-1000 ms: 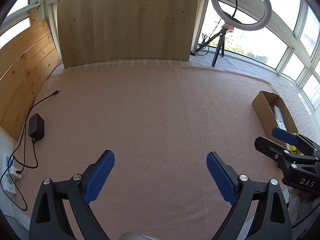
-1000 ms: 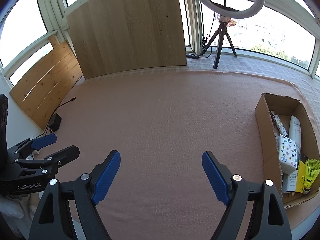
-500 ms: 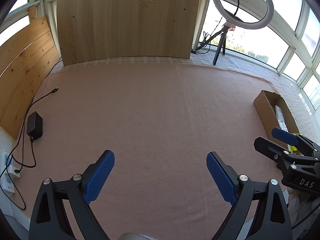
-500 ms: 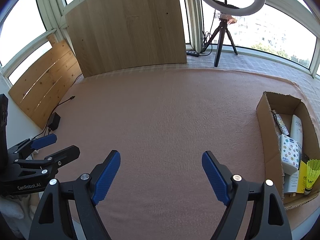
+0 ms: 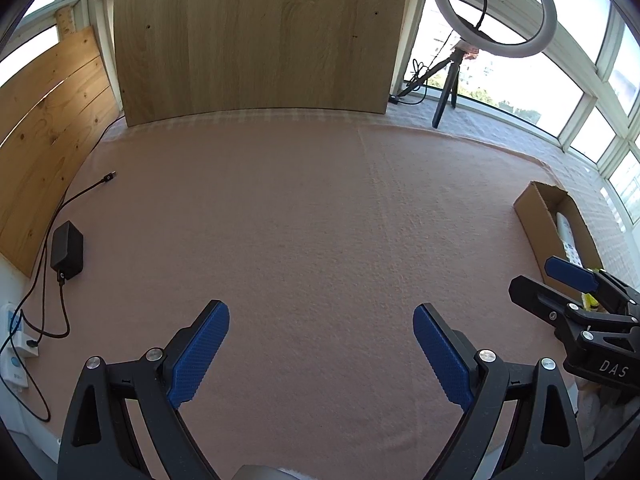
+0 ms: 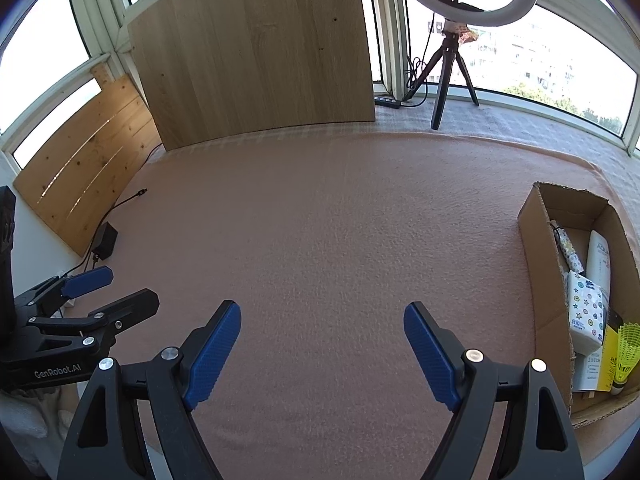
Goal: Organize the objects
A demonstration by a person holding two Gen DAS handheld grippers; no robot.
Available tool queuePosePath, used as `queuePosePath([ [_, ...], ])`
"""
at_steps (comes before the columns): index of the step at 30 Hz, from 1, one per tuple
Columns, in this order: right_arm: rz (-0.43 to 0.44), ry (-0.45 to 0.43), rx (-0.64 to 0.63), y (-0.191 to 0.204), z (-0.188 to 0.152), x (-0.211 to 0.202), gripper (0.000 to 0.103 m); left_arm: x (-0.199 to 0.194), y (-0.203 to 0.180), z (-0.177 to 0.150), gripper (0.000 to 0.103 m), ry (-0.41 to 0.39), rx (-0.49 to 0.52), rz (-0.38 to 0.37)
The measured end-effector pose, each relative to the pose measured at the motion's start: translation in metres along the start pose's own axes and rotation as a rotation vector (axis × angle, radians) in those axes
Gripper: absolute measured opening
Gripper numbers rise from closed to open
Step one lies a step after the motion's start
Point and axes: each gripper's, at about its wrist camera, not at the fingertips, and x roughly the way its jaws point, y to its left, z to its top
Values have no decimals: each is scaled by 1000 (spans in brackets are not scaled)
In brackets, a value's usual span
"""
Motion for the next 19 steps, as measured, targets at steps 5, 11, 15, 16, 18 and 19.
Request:
queuePosePath([
  [5,3,11,4,0,2,5,81,5,1,0,95,-3,4,1],
  [11,4,26,10,-1,3,12,81,14,3,1,95,15,1,3],
  [15,4,34,11,0,3,15,81,21,7,0,95,33,-9,-1],
  [16,4,35,11,0,3,15,81,21,7,0,95,29,-7,0],
  [18,2,38,10,0,3,17,81,20,8,-1,95,19,-1,3],
  [19,2,39,12,0,3,17,81,21,8,-1,95,19,-3,6],
])
